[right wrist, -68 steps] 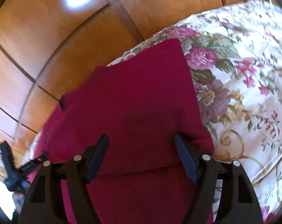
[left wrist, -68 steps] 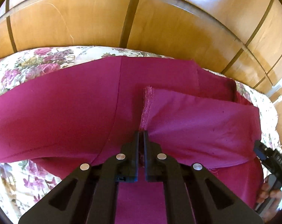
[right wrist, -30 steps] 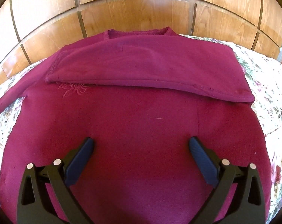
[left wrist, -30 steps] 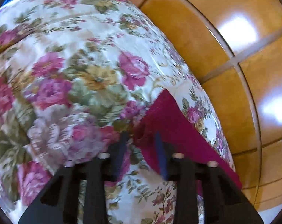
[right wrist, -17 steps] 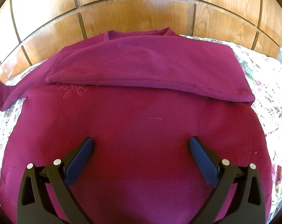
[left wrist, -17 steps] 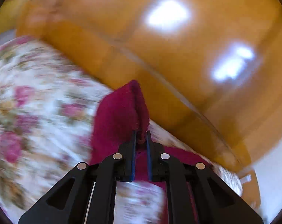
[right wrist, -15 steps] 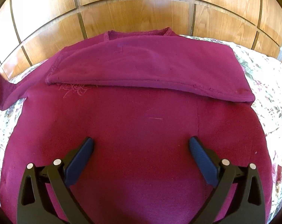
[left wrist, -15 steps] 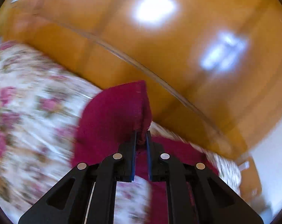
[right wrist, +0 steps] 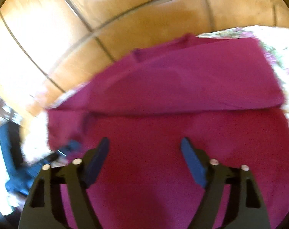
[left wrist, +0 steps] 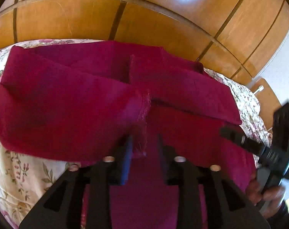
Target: Fold small clothes
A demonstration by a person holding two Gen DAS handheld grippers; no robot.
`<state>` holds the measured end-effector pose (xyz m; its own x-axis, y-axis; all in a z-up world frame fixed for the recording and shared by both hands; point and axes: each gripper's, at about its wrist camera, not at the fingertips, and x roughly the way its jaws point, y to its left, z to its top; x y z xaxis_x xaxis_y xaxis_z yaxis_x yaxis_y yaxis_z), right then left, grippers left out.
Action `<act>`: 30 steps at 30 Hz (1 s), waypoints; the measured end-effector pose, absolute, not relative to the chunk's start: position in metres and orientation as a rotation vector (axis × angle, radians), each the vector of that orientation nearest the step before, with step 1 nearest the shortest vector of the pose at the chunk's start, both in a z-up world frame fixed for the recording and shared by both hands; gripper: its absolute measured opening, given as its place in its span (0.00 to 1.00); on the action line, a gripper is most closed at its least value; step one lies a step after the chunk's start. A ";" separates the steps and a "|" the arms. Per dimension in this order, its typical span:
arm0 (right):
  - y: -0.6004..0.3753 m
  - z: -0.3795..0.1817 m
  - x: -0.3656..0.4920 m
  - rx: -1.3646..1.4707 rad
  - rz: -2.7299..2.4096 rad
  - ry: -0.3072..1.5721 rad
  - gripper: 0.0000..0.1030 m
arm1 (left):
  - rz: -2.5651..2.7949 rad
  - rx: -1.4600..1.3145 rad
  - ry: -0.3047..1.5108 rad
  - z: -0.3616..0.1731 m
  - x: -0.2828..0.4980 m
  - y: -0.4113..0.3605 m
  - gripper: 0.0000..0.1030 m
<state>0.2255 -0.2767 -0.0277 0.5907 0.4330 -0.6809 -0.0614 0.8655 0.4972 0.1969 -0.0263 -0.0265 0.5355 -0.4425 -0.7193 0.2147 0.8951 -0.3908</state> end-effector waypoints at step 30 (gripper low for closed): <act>-0.328 0.089 0.313 0.418 0.189 0.759 0.06 | -0.312 -0.267 0.903 -0.056 0.129 0.001 0.60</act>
<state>0.3132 -0.3284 0.0894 0.7134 0.3140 -0.6265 -0.0166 0.9013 0.4329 0.1286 0.0012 -0.0558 0.5799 -0.3740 -0.7238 0.1522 0.9225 -0.3548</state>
